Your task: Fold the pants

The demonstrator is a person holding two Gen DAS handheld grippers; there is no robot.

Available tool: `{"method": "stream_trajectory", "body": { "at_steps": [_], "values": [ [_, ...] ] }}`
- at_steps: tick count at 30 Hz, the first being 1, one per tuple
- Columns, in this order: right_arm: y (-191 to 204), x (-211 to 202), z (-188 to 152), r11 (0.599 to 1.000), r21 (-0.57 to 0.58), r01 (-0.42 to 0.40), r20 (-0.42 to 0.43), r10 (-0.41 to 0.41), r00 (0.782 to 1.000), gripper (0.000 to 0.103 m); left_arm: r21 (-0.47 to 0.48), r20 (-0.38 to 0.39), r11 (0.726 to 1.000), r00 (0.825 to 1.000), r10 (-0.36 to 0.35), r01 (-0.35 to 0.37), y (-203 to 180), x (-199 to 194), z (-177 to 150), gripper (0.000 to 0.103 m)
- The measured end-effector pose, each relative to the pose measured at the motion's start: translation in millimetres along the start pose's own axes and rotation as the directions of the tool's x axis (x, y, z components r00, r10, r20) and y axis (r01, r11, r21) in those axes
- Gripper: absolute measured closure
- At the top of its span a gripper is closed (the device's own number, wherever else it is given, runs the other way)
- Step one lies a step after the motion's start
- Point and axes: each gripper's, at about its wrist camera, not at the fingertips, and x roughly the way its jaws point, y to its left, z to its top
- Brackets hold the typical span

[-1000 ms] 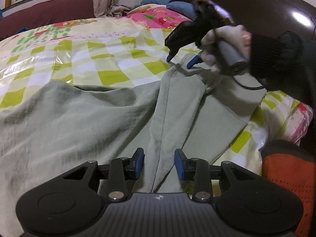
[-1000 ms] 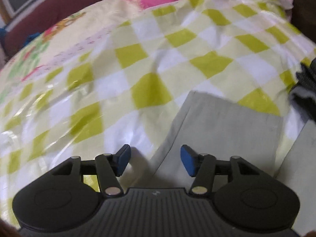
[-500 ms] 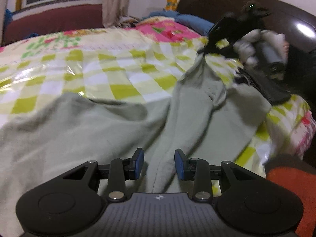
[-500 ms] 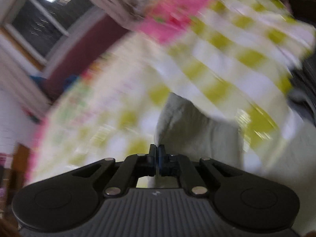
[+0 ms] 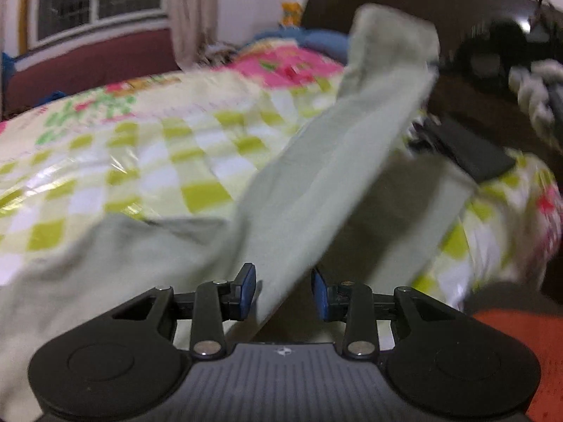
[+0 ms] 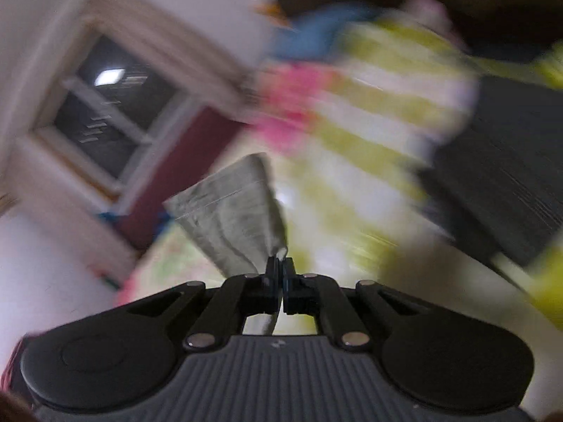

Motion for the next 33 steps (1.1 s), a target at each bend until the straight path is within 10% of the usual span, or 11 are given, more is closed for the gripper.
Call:
{"method": "stream_trajectory", "body": {
  "at_steps": [6,22,33],
  "values": [
    [-86.7,19.1,-27.8,0.98,0.155,0.122,-0.062,-0.114,0.992,0.1,0.178,-0.11,0.984,0.993,0.031,-0.011,-38.5,27.6,-12.3,0.055],
    [-91.1,-15.4,-0.5,0.988,0.137,-0.071,0.048,0.065,0.997,0.1,0.248,-0.092,0.964,0.989,0.119,-0.093,-57.0,38.2,9.0,0.061],
    [-133.3,-22.1,-32.5,0.974,0.222,0.043,-0.001,-0.044,0.999,0.1,0.265,-0.125,0.961,0.985,0.115,-0.078,-59.2,39.9,-4.7,0.061]
  ]
}}
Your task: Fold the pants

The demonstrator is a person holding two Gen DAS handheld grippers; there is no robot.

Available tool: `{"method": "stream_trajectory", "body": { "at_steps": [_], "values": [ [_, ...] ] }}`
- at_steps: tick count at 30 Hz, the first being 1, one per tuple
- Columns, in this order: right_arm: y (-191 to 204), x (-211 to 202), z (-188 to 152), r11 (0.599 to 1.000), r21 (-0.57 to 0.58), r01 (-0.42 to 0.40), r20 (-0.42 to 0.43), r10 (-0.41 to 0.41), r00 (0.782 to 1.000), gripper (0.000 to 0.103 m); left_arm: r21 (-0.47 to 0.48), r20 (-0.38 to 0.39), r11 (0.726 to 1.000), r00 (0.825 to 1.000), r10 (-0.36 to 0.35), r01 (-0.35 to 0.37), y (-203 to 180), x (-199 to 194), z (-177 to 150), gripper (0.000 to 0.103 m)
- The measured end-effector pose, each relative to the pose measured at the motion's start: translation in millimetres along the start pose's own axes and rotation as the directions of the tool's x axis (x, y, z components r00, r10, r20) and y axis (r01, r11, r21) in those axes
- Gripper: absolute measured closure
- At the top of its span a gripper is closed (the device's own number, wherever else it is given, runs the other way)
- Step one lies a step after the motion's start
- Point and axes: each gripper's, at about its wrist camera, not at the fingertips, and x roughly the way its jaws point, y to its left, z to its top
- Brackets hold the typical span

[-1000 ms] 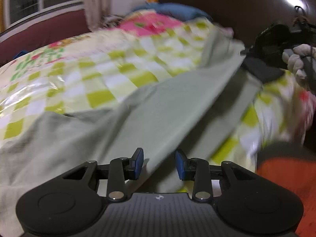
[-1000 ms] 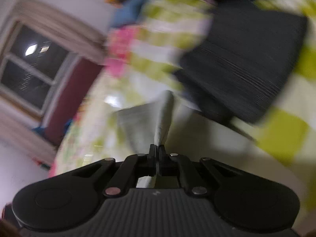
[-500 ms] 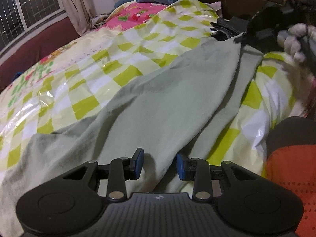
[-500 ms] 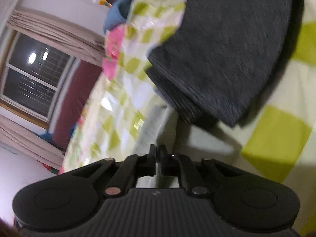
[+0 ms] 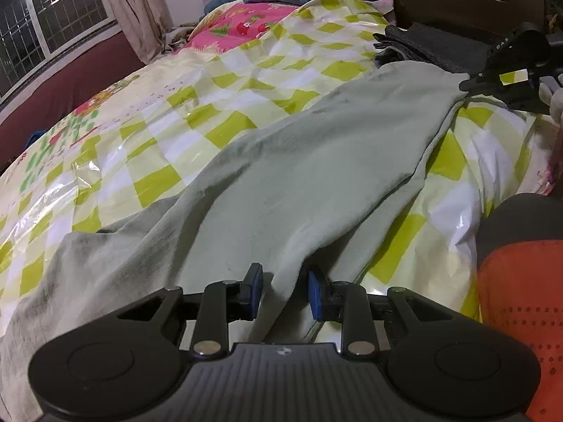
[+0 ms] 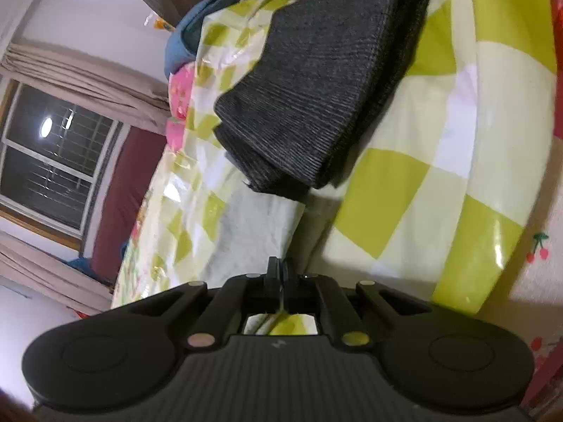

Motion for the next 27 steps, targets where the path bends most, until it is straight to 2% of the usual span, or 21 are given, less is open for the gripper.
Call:
{"method": "stream_trajectory", "body": {
  "at_steps": [2,4,6,10,12,14,21,24,27],
  "values": [
    [4.7,-2.7,0.9,1.0,-0.014,-0.007,0.0,0.007,1.0,0.097,-0.007,-0.001,1.0,1.0,0.0,0.0,2.5,-0.2,0.2,0.061],
    [2.0,-0.8,1.4,1.0,-0.005,0.02,-0.021,-0.02,1.0,0.093,-0.011,-0.003,1.0,1.0,0.002,-0.002,4.4,0.6,0.7,0.061],
    [-3.1,-0.9,-0.8,0.999,0.01,0.051,-0.038,-0.05,0.998,0.084,-0.017,0.0,1.0,1.0,0.003,-0.003,5.2,0.2,0.6,0.061],
    [-6.5,-1.5,-6.5,0.999,0.02,0.043,-0.034,-0.042,0.999,0.079,-0.009,0.007,1.0,1.0,-0.01,0.01,3.5,-2.3,-1.5,0.061],
    [-4.9,-1.1,-7.5,0.999,0.021,0.03,-0.031,-0.029,0.999,0.068,-0.003,0.008,1.0,1.0,-0.01,0.01,2.6,-3.3,-2.7,0.061],
    [0.0,3.7,-7.9,0.999,0.012,0.032,-0.025,-0.031,0.999,0.064,-0.007,0.008,1.0,1.0,-0.012,0.012,2.7,-3.4,-3.4,0.061],
    [13.5,19.0,-17.7,0.998,-0.039,0.046,0.048,-0.044,0.998,0.059,-0.013,0.008,1.0,1.0,-0.012,0.012,1.3,-3.1,-3.6,0.061],
    [20.8,10.6,-30.2,0.997,-0.072,0.032,0.09,-0.026,0.996,0.071,-0.006,0.001,1.0,1.0,-0.011,0.011,1.4,-3.4,-2.4,0.06],
    [22.0,18.3,-31.4,0.995,-0.09,0.051,0.09,-0.043,0.995,0.071,0.006,-0.008,1.0,1.0,-0.007,0.007,0.3,-2.7,-1.5,0.06]
  ]
}}
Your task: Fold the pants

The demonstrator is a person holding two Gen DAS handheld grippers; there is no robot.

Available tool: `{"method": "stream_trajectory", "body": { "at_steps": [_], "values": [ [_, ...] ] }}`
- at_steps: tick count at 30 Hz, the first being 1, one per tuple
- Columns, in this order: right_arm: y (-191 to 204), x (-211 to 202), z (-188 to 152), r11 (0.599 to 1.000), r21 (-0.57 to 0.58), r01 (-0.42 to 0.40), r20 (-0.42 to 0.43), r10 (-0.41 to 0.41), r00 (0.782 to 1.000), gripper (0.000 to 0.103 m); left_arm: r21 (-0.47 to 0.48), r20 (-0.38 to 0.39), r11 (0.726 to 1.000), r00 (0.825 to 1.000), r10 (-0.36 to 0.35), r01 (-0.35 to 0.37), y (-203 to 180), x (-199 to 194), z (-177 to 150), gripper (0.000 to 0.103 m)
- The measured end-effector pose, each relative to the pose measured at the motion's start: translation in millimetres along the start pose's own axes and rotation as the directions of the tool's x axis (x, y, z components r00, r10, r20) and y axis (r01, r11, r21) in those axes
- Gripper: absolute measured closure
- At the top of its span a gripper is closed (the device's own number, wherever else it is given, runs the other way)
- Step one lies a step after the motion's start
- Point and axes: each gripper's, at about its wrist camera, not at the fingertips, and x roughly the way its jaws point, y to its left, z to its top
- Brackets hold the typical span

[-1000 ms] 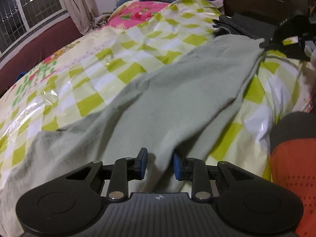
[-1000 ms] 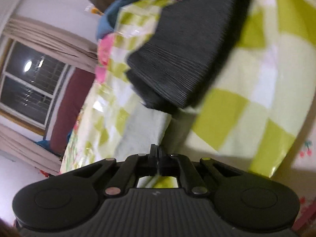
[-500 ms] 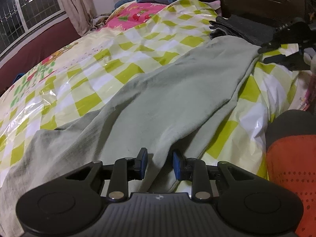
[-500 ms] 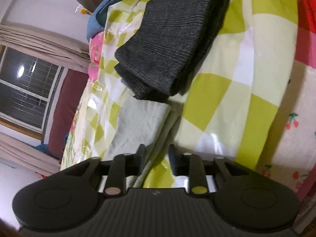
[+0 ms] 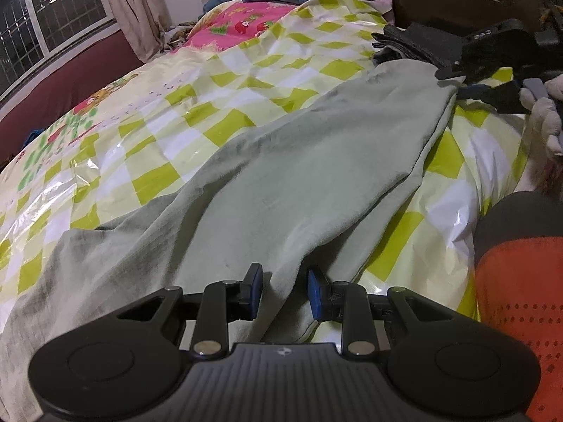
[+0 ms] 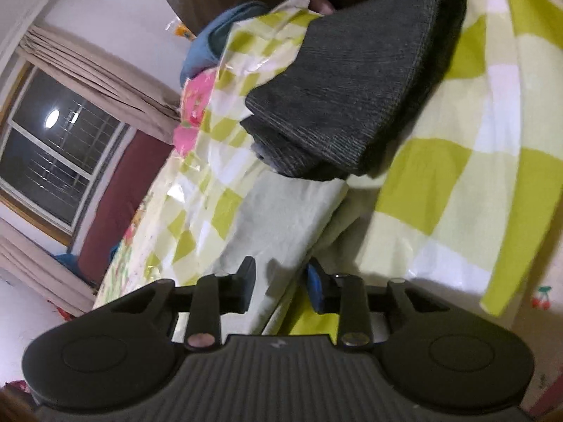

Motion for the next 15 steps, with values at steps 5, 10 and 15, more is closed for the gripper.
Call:
{"method": "stream_trajectory", "body": {
  "at_steps": [5,10,15],
  "values": [
    [-21.3,12.3,12.2,0.987,0.14,-0.084,-0.001,0.085,0.996,0.086,0.016,-0.014,1.0,1.0,0.015,-0.015,-3.4,0.9,4.7,0.06],
    [-26.7,-8.8,30.2,0.929,0.271,-0.252,0.026,0.254,0.967,0.099,0.029,-0.011,0.999,1.0,0.024,-0.023,-9.3,-1.7,15.4,0.06],
    [-29.3,-55.7,47.4,0.969,0.134,-0.209,0.138,0.19,0.972,0.099,0.047,0.012,0.999,1.0,-0.005,0.005,-18.5,-2.9,25.0,0.059]
  ]
}}
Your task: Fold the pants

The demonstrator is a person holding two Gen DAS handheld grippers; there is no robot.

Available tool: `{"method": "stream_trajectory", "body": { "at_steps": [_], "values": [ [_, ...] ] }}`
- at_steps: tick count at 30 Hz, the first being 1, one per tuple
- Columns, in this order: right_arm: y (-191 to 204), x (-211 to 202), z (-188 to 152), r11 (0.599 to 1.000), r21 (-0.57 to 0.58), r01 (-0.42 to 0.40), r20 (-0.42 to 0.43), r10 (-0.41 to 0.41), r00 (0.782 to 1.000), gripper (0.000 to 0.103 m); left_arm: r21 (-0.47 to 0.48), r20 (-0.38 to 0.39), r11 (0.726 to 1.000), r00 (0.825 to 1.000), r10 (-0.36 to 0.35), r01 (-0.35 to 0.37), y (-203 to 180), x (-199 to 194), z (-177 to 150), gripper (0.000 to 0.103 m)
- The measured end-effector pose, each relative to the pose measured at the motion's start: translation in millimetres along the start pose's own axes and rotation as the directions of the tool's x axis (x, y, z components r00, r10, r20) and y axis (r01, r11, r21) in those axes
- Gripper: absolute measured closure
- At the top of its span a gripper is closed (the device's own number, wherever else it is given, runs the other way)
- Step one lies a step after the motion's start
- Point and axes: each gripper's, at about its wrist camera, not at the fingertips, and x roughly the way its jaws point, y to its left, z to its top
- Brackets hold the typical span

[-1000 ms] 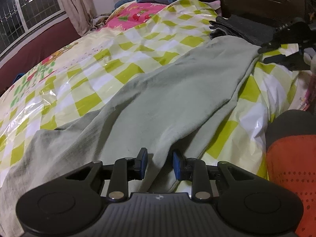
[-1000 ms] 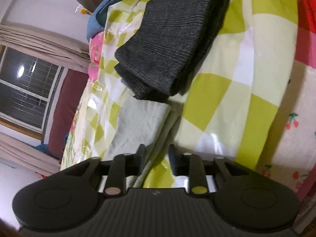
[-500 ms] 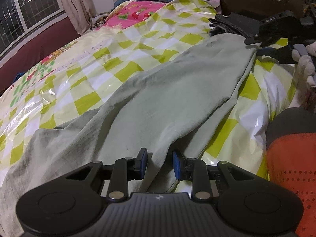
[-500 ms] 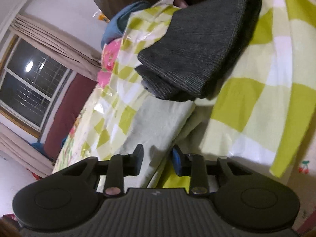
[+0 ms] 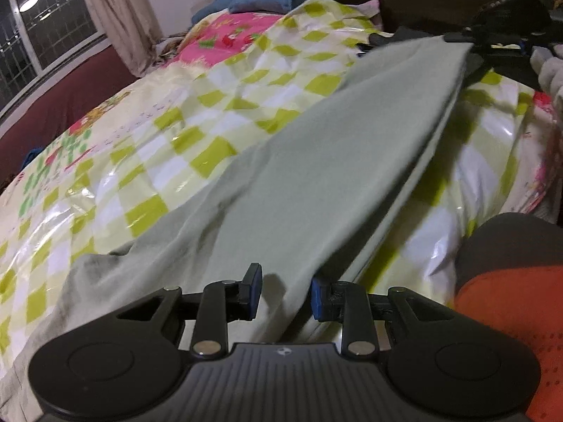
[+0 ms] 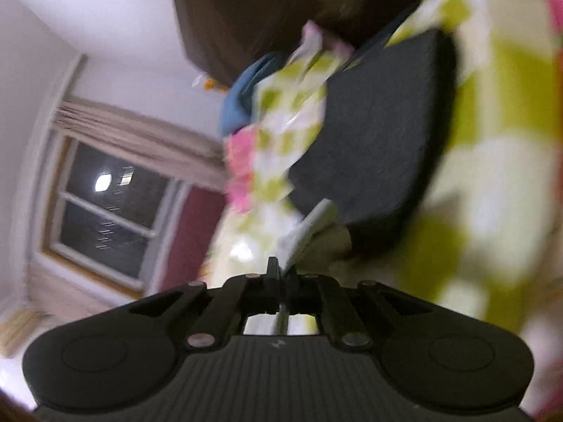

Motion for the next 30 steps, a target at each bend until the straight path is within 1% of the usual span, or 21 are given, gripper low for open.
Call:
{"method": "stream_trajectory", "body": {
  "at_steps": [1,2,3,5,7,9,10,12,14,15,16,17,18,19,20,21,22,24,25,27,30],
  "values": [
    [-8.2,-0.8,2.4,0.998,-0.019,0.059,0.005,-0.058,0.998,0.099,0.003,-0.013,1.0,1.0,-0.009,0.009,-2.8,5.2,-0.7,0.059],
    [-18.2,3.5,4.5,0.992,-0.035,0.123,-0.03,-0.124,0.992,0.098,0.002,-0.031,1.0,0.999,-0.022,0.022,-5.8,12.3,-3.3,0.059],
    [-26.4,10.4,4.9,0.987,-0.044,0.155,-0.092,-0.159,0.983,0.098,-0.006,-0.043,1.0,0.999,-0.029,0.028,-7.3,17.7,-5.7,0.059],
    [-35.1,13.1,-1.4,0.978,-0.041,0.204,-0.133,-0.207,0.969,0.098,-0.033,-0.053,0.999,0.998,-0.036,0.034,-4.5,22.8,-8.6,0.059],
    [-27.2,8.3,-3.6,0.97,-0.112,0.214,-0.14,-0.229,0.963,0.097,-0.046,-0.045,0.998,0.998,-0.04,0.038,3.5,15.5,-7.9,0.058],
    [-18.1,-2.2,-0.2,0.953,-0.164,0.256,-0.111,-0.276,0.955,0.094,-0.045,-0.012,0.999,1.0,-0.012,0.011,12.9,3.7,-10.0,0.058],
    [-12.0,-9.1,1.4,0.939,-0.192,0.284,-0.074,-0.303,0.95,0.092,-0.059,0.002,0.998,1.0,-0.001,0.001,20.8,-2.0,-11.8,0.058],
    [5.7,-26.7,3.6,0.895,-0.265,0.359,0.031,-0.364,0.931,0.091,-0.103,0.028,0.995,0.999,0.022,-0.019,36.8,-11.0,-18.1,0.057],
    [36.8,-39.0,-3.7,0.844,-0.364,0.394,0.126,-0.375,0.919,0.091,-0.148,0.052,0.988,0.997,0.055,-0.047,51.1,-16.1,-27.4,0.057],
    [56.3,-42.2,-10.1,0.826,-0.425,0.37,0.139,-0.344,0.929,0.091,-0.164,0.061,0.984,0.995,0.077,-0.066,55.5,-16.7,-32.3,0.057],
    [75.8,-39.2,-18.2,0.814,-0.487,0.316,0.114,-0.3,0.947,0.091,-0.176,0.068,0.981,0.993,0.095,-0.082,58.7,-16.9,-37.3,0.057],
    [97.3,-29.4,-29.8,0.8,-0.552,0.237,0.053,-0.25,0.967,0.091,-0.19,0.074,0.978,0.992,0.1,-0.084,61.7,-16.3,-42.4,0.057],
    [119.7,-11.9,-45.0,0.783,-0.607,0.135,-0.049,-0.207,0.977,0.09,-0.206,0.077,0.977,0.994,0.076,-0.059,64.1,-16.1,-48.4,0.057],
    [139.5,10.2,-62.6,0.775,-0.632,0.03,-0.163,-0.171,0.972,0.089,-0.219,0.07,0.976,0.997,0.032,-0.016,65.1,-14.9,-53.1,0.056],
    [157.5,37.8,-84.0,0.772,-0.629,-0.085,-0.289,-0.131,0.948,0.086,-0.223,0.041,0.973,0.997,-0.06,0.068,64.6,-10.3,-57.7,0.056],
    [169.6,61.0,-104.3,0.768,-0.617,-0.17,-0.382,-0.104,0.918,0.086,-0.229,0.026,0.965,0.992,-0.125,0.127,62.1,-8.0,-62.1,0.056],
    [180.6,86.8,-124.6,0.763,-0.602,-0.235,-0.466,-0.097,0.879,0.086,-0.233,0.031,0.959,0.987,-0.159,0.162,58.2,-7.8,-66.1,0.054],
    [199.2,141.1,-171.3,0.753,-0.561,-0.342,-0.625,-0.115,0.772,0.084,-0.172,0.047,0.96,0.976,-0.214,0.219,49.0,-12.2,-66.3,0.054],
    [206.3,166.1,-193.1,0.742,-0.551,-0.382,-0.674,-0.126,0.728,0.084,-0.165,0.062,0.959,0.972,-0.224,0.232,48.0,-14.9,-66.0,0.053],
    [216.1,198.7,-227.6,0.721,-0.538,-0.436,-0.737,-0.151,0.659,0.084,-0.217,0.087,0.938,0.963,-0.256,0.269,56.5,-16.6,-66.7,0.053],
    [220.8,230.3,-261.3,0.72,-0.478,-0.504,-0.814,-0.148,0.561,0.083,-0.293,0.157,0.92,0.962,-0.222,0.26,74.0,-22.2,-68.5,0.053]
  ]
}}
